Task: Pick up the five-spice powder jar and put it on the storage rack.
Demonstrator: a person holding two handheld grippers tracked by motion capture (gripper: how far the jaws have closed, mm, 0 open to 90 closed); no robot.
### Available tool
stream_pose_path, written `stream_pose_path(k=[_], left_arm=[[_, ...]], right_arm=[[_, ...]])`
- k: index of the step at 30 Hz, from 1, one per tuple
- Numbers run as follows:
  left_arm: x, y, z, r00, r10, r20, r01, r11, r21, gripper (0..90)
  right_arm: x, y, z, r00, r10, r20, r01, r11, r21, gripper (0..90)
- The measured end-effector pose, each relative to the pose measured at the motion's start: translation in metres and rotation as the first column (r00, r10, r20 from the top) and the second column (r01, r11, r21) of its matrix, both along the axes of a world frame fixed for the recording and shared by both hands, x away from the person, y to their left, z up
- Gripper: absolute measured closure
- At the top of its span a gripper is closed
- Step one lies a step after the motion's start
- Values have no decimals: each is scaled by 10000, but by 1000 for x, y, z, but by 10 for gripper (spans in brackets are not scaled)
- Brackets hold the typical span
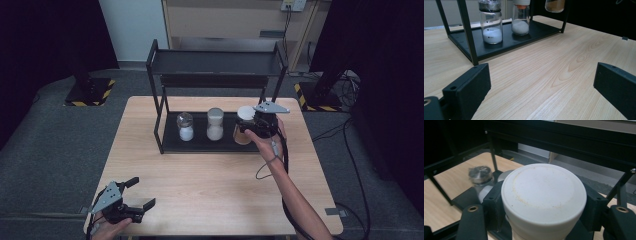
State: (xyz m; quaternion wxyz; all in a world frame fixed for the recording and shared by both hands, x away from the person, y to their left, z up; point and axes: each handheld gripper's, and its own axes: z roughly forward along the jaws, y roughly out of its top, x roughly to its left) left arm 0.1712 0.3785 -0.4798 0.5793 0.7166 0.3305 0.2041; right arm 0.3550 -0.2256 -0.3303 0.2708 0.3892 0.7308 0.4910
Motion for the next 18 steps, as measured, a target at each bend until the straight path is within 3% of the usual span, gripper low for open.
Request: stream_pose_path(k=[12,18], left_arm=[[0,1,0,10000,22,-8,-22,10000,-42,0],[0,1,-1,10000,28,-20,-28,10000,-65,0]], right_arm=[[25,9,-6,9976,-697,8,697,9973,-249,340],[36,12,-16,9951,-987,6,987,9949,-211,340]])
